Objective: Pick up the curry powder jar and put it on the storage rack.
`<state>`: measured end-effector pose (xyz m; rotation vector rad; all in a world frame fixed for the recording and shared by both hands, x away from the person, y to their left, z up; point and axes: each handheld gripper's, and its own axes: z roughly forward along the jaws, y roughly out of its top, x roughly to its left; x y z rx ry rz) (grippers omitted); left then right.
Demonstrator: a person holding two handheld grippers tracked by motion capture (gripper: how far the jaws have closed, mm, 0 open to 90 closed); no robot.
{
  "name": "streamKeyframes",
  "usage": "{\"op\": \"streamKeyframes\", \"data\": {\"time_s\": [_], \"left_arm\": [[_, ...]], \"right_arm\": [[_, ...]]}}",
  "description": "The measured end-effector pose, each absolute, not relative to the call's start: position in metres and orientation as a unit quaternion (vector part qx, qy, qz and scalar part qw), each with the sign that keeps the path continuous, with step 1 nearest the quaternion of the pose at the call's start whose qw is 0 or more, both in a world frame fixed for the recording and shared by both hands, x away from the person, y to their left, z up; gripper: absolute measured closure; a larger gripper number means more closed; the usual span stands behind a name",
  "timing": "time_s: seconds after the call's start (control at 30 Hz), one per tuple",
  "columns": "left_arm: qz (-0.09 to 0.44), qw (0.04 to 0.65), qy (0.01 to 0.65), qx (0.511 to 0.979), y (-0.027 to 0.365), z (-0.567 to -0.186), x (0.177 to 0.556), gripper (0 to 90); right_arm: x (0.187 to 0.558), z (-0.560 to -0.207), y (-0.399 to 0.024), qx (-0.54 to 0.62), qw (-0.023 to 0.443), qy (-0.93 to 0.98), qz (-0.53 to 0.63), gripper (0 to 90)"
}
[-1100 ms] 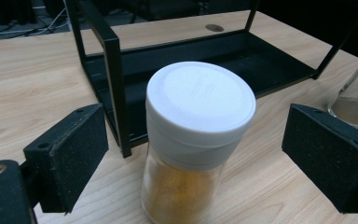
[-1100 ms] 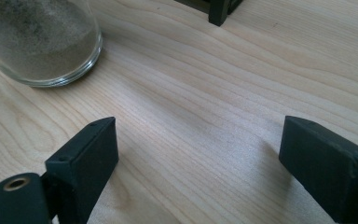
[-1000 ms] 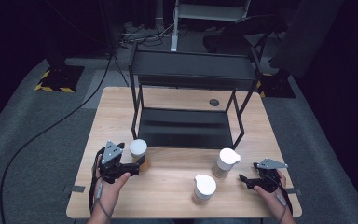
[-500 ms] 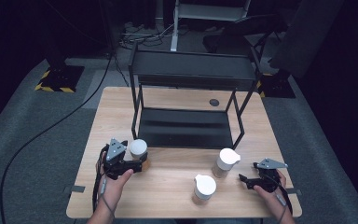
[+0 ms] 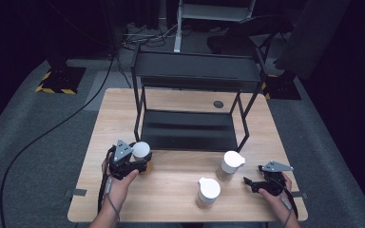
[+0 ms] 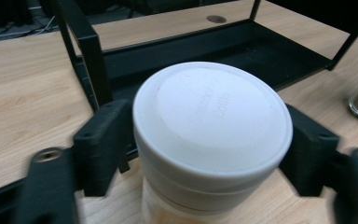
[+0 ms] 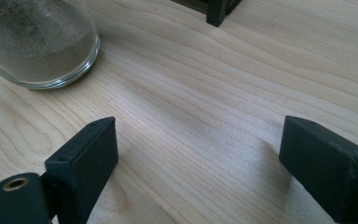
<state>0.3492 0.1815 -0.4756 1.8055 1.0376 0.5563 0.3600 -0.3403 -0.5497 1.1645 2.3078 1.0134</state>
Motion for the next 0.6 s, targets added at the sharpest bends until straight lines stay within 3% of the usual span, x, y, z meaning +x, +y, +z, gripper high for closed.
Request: {"op": "streamKeyframes", "data": {"time_s": [0.03, 0.6], "left_arm": [[0.229, 0.473, 0.422, 0.739, 0.181, -0.475, 0.349, 32.3], [0.248, 0.462, 0.424, 0.739, 0.178, -0.465, 0.347, 32.9]], "right_arm": [[0.360, -0.550, -0.340, 0.413, 0.182, 0.817, 0.359, 11.6], [0.361, -0.550, -0.340, 0.417, 0.184, 0.815, 0.358, 11.6]]}}
